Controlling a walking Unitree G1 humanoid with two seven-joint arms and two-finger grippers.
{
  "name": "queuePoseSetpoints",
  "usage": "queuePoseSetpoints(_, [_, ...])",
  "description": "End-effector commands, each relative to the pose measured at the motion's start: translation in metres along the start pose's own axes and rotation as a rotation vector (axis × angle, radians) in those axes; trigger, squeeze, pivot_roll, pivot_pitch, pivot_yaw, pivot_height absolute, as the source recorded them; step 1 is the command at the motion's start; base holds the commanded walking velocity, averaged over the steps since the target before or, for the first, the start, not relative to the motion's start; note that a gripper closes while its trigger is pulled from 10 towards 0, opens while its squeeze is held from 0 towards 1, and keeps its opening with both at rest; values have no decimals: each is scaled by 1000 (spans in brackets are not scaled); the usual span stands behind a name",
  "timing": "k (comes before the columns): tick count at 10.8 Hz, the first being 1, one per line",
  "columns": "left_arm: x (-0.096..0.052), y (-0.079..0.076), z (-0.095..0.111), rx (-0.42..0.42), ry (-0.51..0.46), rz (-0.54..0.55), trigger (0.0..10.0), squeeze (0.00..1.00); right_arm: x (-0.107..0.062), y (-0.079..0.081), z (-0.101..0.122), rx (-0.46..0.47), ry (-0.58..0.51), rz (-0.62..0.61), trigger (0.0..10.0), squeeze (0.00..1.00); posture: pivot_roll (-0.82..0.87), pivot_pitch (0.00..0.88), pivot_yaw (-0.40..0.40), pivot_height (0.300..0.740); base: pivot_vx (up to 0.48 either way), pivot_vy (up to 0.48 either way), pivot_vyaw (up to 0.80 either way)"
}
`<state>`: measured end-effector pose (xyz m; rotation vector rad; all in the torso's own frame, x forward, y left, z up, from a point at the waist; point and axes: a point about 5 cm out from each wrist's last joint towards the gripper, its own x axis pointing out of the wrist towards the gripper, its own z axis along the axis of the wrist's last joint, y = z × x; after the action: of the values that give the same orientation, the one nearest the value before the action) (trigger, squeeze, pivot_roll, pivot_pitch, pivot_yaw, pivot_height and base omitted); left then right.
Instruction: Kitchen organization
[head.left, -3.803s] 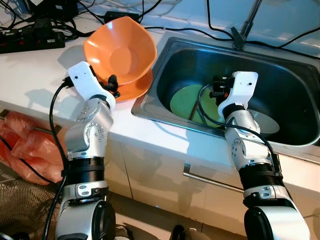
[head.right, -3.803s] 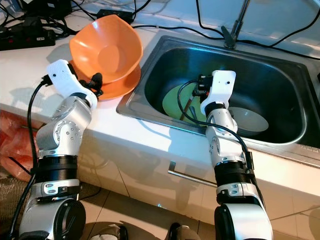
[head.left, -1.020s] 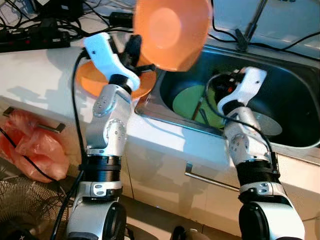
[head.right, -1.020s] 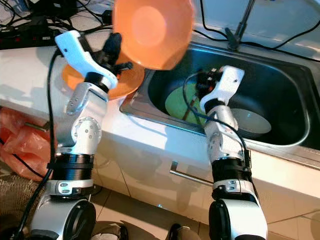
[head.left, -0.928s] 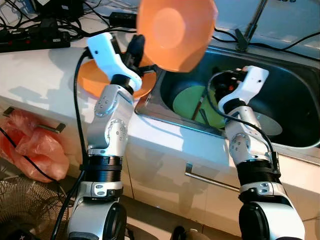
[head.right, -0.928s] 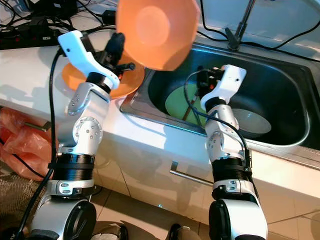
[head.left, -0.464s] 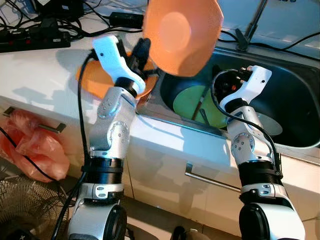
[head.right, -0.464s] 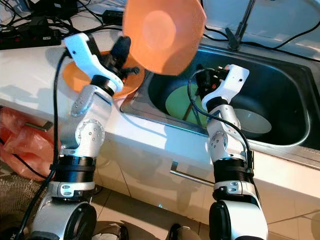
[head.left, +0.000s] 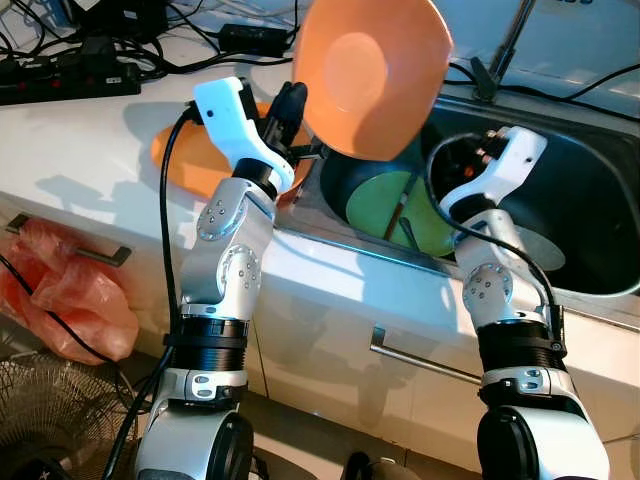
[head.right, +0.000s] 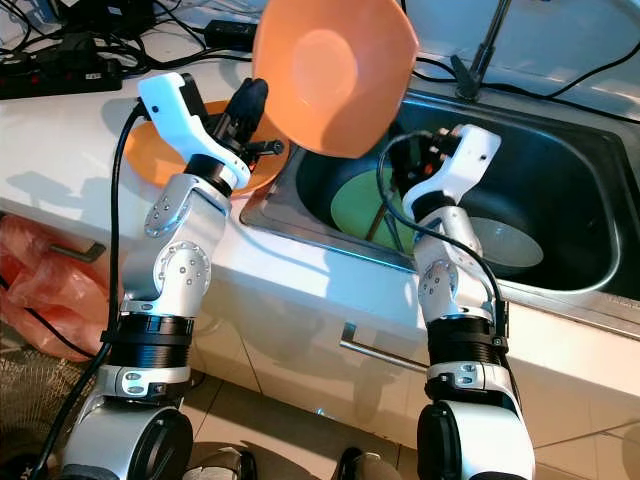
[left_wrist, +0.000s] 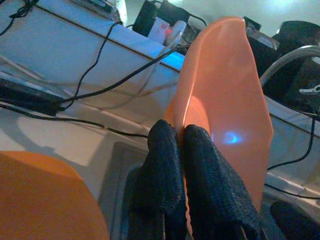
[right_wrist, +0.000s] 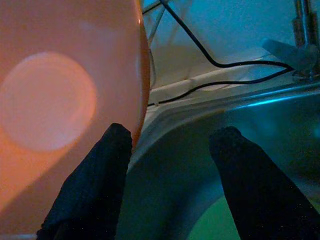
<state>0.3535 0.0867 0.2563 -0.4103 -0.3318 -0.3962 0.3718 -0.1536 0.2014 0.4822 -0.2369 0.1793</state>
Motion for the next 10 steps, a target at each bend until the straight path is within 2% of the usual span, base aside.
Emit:
queuePoseSetpoints(1, [1, -9, 5, 5, -22, -46, 10000, 0, -1, -2, 3, 36, -11, 0, 10000, 0, 8, 100, -23, 740, 0, 0, 0])
queuePoseSetpoints(10, [0, -21, -2, -10, 20, -128, 10000, 0, -2, 5, 0, 73, -1, 45, 10000, 0, 8, 98, -23, 740, 0, 0, 0])
